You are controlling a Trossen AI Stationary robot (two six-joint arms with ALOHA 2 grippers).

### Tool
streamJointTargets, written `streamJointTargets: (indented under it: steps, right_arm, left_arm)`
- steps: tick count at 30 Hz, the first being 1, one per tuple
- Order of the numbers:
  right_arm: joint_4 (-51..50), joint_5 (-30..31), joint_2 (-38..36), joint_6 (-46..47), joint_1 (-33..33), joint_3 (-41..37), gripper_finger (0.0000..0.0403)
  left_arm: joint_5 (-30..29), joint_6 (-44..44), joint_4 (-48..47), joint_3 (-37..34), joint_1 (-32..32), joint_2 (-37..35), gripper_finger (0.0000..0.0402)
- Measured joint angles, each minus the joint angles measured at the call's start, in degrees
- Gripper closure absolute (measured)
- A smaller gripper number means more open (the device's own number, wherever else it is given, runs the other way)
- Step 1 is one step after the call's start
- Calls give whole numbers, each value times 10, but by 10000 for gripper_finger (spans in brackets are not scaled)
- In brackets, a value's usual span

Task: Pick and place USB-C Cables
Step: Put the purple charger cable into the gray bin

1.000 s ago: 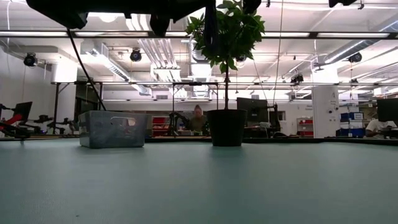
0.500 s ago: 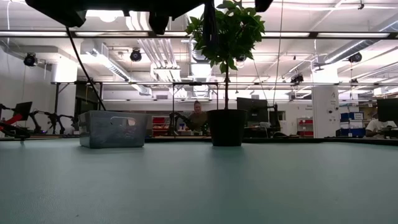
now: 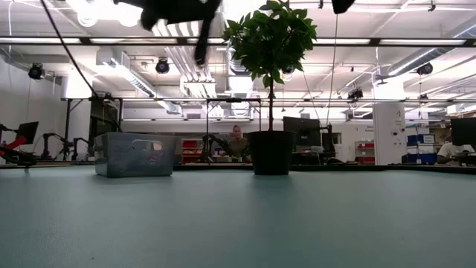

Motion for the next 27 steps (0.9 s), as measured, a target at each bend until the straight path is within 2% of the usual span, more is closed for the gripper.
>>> streamJointTargets:
  steps: [5, 10, 14, 19, 22, 27]
  right_arm:
    - [-42, 0, -14, -14, 0, 0, 274]
    - [-75, -1, -24, -36, 0, 0, 280]
    - [-113, -2, -29, -53, 0, 0, 285]
    - [-148, -2, -29, -56, 0, -1, 293]
    - [-162, -2, -28, -66, 0, -5, 298]
    - [-182, 2, -30, -73, 0, -6, 307]
  left_arm:
    - [-86, -54, -182, -1, 15, -87, 384]
    - [-93, -144, -293, -1, 51, -140, 384]
    - [-90, -243, -395, 17, 89, -148, 384]
    - [-36, -385, -569, 68, 145, -120, 384]
    - [26, -459, -657, 104, 186, -94, 384]
    - [139, -495, -742, 142, 244, -47, 384]
